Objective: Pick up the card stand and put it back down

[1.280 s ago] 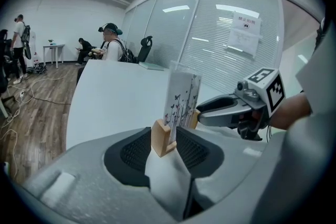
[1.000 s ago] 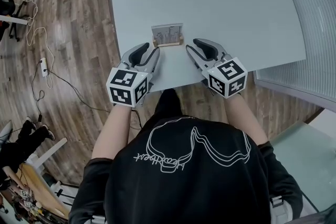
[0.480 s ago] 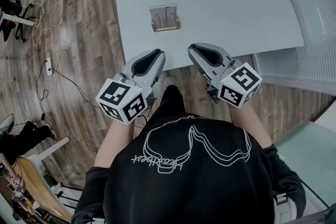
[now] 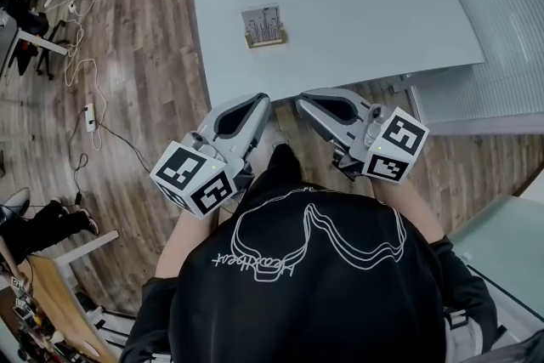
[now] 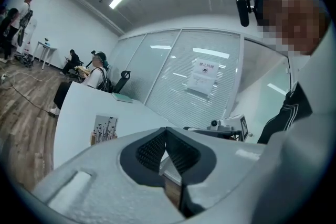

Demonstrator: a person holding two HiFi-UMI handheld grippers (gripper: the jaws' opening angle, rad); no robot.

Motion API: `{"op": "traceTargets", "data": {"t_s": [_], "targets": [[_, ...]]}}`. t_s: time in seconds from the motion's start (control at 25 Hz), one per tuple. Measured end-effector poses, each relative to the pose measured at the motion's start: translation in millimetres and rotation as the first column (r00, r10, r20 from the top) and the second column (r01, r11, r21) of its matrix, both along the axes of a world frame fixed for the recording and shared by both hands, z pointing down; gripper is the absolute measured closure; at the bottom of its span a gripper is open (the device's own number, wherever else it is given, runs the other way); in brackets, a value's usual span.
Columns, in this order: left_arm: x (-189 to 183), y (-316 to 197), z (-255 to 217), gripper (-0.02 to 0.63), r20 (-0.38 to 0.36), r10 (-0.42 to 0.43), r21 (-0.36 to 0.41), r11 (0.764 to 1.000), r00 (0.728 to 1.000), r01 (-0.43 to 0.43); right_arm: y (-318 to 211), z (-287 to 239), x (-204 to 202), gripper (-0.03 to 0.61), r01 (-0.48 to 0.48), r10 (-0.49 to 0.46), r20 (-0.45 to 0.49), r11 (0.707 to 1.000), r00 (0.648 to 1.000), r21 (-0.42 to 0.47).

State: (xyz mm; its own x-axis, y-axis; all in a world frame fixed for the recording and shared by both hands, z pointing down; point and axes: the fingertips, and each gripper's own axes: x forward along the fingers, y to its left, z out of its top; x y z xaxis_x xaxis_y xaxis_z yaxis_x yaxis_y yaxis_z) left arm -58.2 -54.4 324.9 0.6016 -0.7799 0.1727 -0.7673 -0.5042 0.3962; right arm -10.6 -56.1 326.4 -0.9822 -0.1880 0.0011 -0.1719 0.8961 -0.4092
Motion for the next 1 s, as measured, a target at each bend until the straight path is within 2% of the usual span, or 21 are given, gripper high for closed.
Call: {"op": "traceTargets", "data": {"t_s": [0.08,0.36,1.0], "targets": [[5.3,11.6,-6.0,0.6,-0.012,0.005,0.006,1.0,1.0,-0.005,12.2,-4.0,1.9,0.569,0.013,-0.013,-0.009,1.0,1.0,0.007],[23.2,55.2,-15.4,0.6,0.018,0.001,0.048,0.999,1.0,-0.002,50.7,-12.1,18.8,0.571,0.017,-0.016,-0.019,0.999,1.0,0.038],[39.5,78.7,-39.9,0.6,0.05,0.0,0.099,0.995,0.999,-0.005,71.3,-37.9,37.1,0.571,-0.003,0.005,-0.019,0.994,1.0,0.106]]}}
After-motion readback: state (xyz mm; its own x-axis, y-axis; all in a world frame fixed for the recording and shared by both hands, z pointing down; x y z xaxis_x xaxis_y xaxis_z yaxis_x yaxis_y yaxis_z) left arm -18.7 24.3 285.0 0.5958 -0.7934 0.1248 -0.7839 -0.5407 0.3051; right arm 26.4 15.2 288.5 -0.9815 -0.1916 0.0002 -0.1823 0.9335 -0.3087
